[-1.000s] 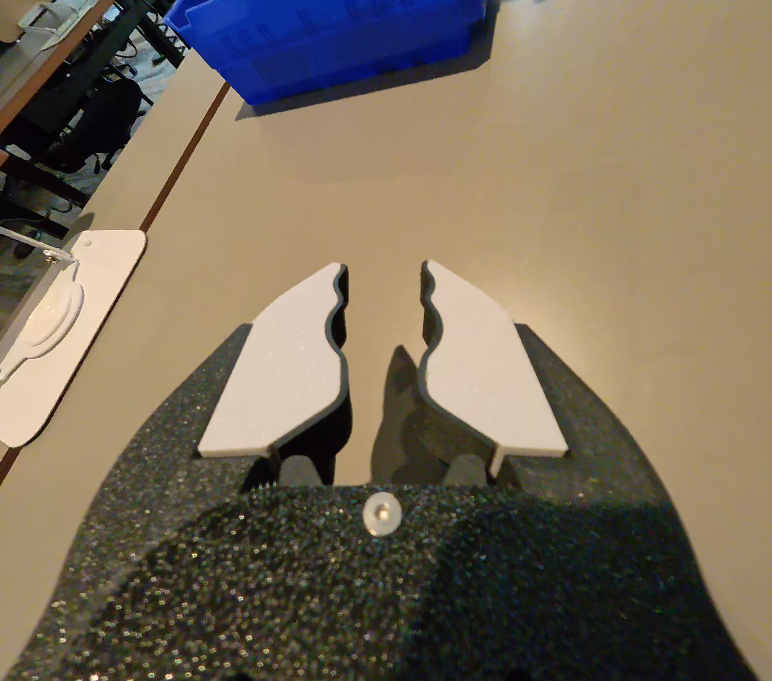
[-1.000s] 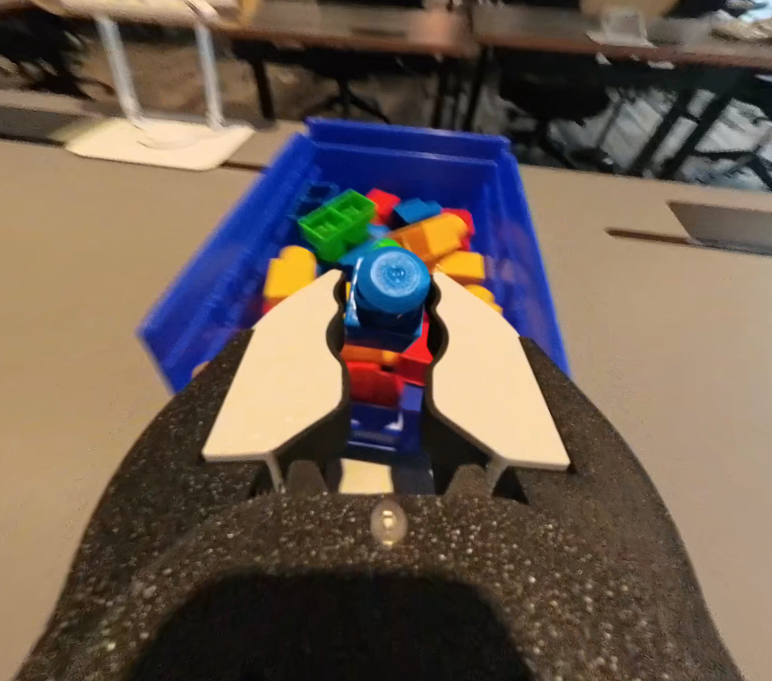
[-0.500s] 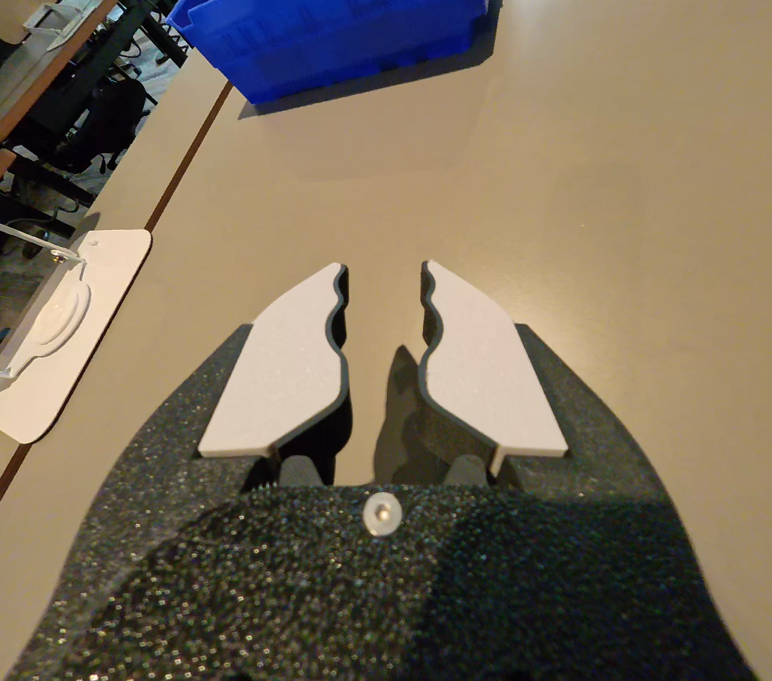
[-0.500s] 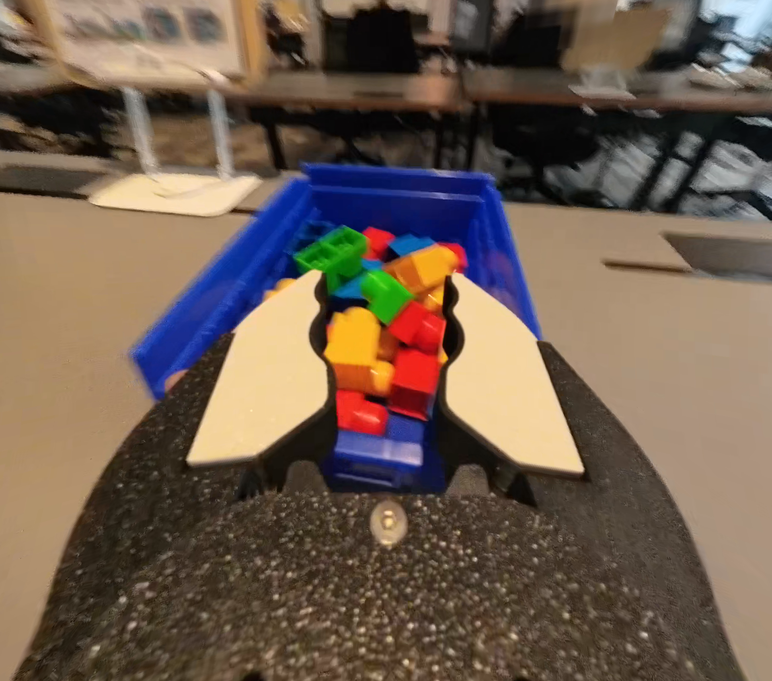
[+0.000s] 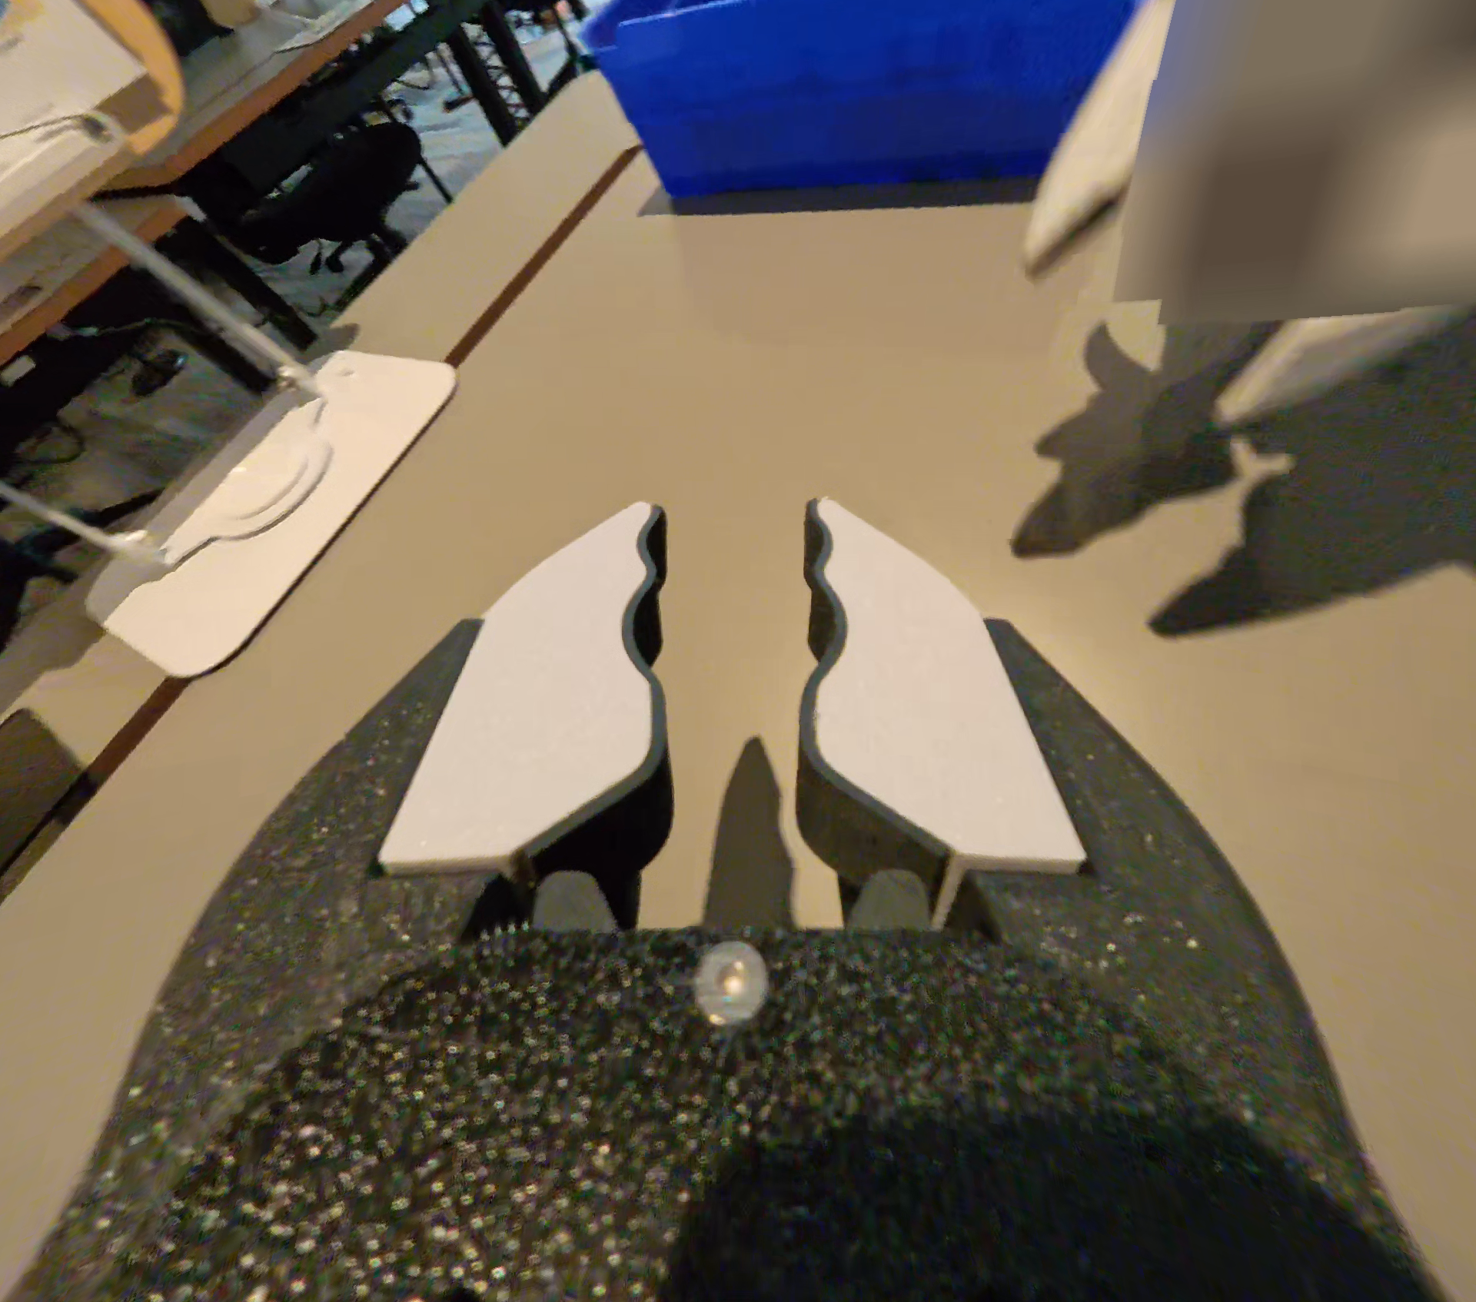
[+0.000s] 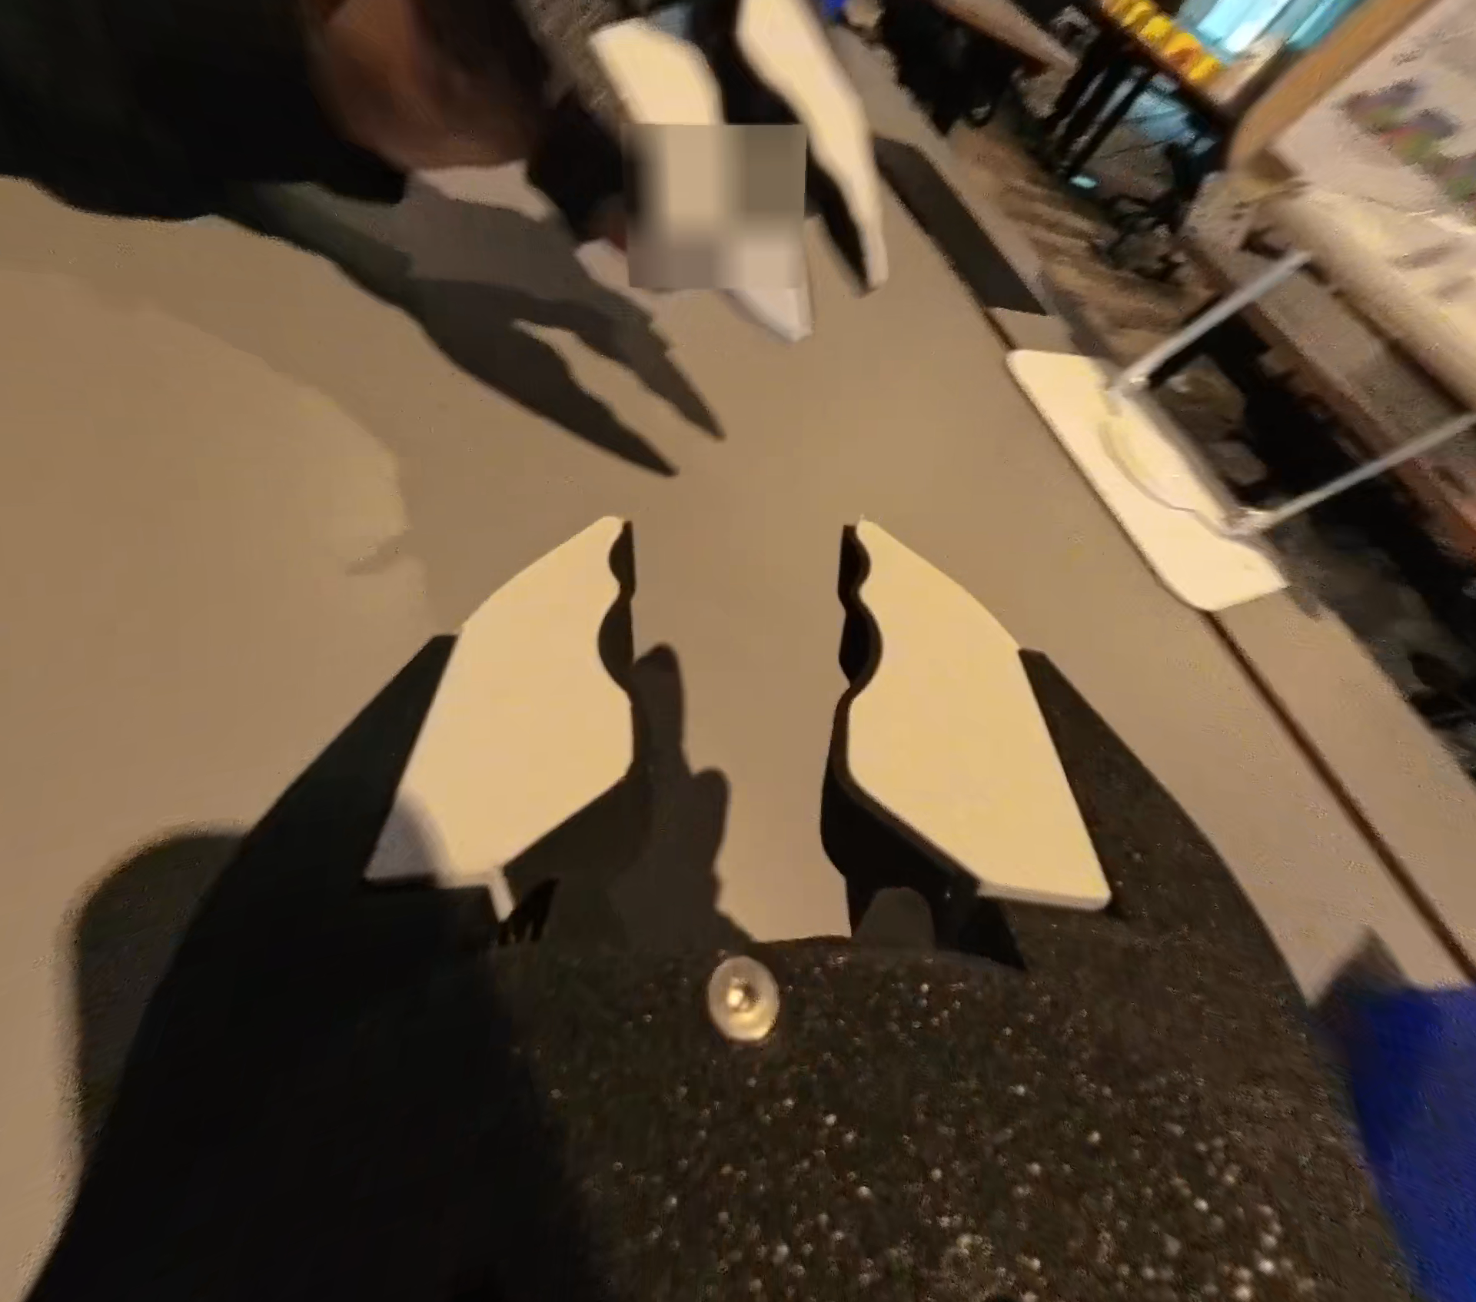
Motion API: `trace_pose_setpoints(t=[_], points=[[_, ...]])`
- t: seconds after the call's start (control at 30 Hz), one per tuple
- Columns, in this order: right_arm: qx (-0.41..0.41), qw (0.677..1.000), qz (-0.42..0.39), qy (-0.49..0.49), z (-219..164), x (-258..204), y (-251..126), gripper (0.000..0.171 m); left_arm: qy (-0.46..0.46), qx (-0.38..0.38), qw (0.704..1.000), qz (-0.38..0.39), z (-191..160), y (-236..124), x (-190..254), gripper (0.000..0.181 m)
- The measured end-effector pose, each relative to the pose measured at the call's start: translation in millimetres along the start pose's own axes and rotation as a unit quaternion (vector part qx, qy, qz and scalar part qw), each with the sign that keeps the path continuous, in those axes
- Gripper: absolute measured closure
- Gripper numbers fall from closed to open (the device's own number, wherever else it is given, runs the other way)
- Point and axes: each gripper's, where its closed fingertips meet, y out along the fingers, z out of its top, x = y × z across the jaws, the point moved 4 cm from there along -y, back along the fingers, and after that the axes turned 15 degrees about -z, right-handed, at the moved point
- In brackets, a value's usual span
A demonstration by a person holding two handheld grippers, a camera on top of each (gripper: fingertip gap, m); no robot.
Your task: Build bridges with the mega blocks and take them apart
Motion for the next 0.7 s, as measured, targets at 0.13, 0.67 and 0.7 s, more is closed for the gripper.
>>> trace_pose_setpoints(t=[0.13,0.67,0.7], points=[[-0.027,0.997,0.055,0.035,-15,-28,17,0.118,-0.031,0.003,0.998,0.048,-8,-32,-27,0.145],[-0.059,0.991,0.080,0.085,-28,-29,21,0.117,-0.319,0.121,0.874,0.346,-112,-321,-142,0.130],[-0.062,0.991,0.081,0.082,-29,-30,21,0.117,-0.343,0.110,0.858,0.367,-129,-343,-150,0.129]])
